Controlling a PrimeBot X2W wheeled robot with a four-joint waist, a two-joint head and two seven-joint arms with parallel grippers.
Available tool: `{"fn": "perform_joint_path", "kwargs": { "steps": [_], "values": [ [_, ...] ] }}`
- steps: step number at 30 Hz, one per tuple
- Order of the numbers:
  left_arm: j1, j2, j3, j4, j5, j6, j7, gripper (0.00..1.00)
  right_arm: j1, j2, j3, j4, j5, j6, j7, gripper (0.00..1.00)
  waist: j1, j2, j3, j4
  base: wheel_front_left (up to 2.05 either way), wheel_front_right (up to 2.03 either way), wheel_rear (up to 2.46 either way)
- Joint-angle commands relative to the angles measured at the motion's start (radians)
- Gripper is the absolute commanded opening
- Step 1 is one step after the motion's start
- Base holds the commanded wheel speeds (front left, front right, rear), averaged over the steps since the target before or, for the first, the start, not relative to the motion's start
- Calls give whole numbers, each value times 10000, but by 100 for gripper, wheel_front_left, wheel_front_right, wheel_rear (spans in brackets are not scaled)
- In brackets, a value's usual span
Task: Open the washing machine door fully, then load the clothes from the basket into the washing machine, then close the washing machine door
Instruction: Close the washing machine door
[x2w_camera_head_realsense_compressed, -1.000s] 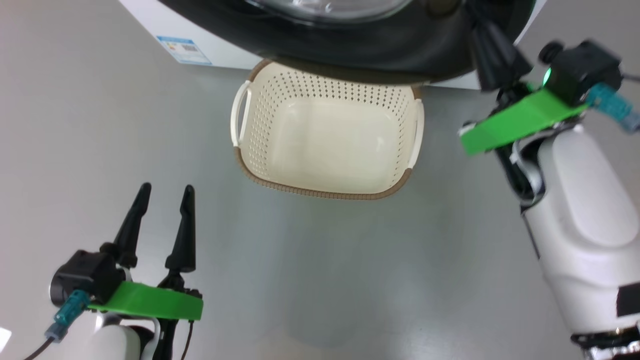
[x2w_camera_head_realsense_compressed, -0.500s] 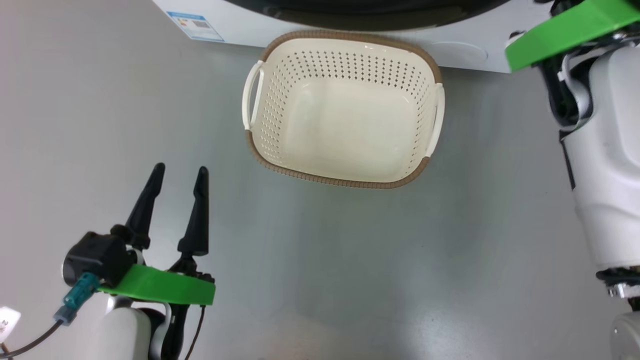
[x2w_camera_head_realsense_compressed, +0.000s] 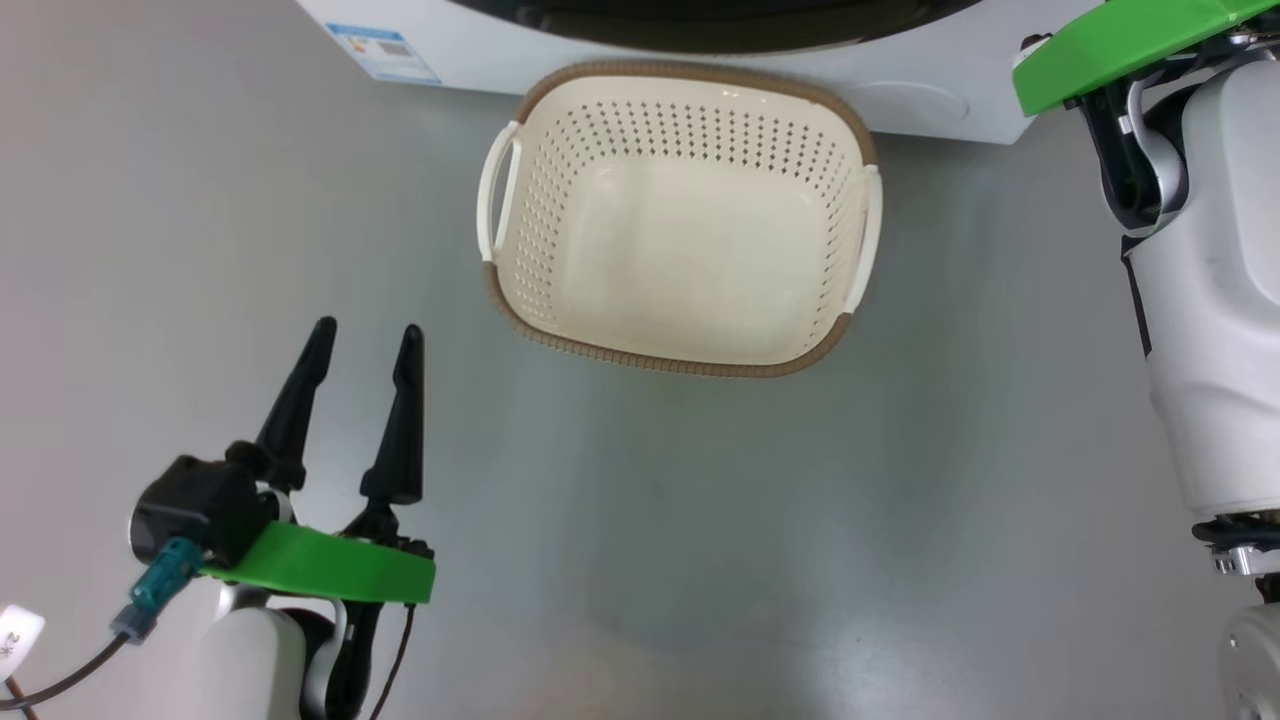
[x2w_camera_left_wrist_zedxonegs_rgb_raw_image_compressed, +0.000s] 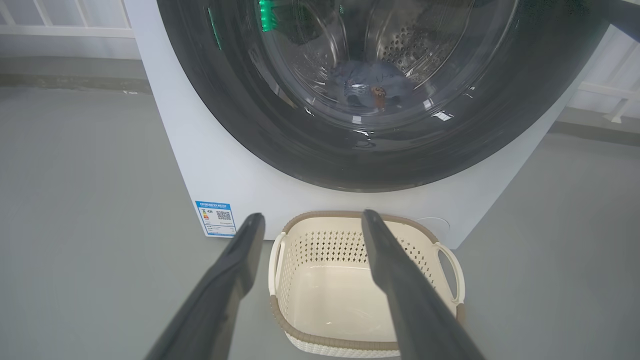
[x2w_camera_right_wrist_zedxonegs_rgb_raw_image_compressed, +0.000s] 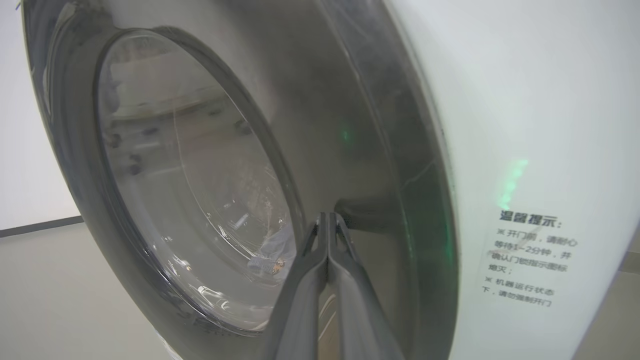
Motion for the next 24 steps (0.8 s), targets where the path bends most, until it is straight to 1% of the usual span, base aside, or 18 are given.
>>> {"fn": "perform_joint_path", "kwargs": {
  "steps": [1,5,13,19,24],
  "values": [
    [-117,248,410,-159,-25,-25,-63,100,150,179,141,-377,106,-73,-34,0,0,0,-156,-143,0,0,0],
    [-55,346,489,-179,8,-25,-63,100,844,211,532,-586,335,-73,-34,0,0,0,-458,-383,0,0,0],
    [237,521,614,-261,150,-25,-63,100,2485,238,926,-1405,886,-73,-34,0,0,0,-1223,-911,0,0,0],
    [532,720,761,-331,234,-25,-63,100,3629,302,981,-2204,1103,-73,-34,0,0,0,-1857,-1418,0,0,0],
    [854,876,924,-346,285,-25,-63,100,4554,470,970,-2620,1154,-73,-34,0,0,0,-2471,-1922,0,0,0]
  ]
}}
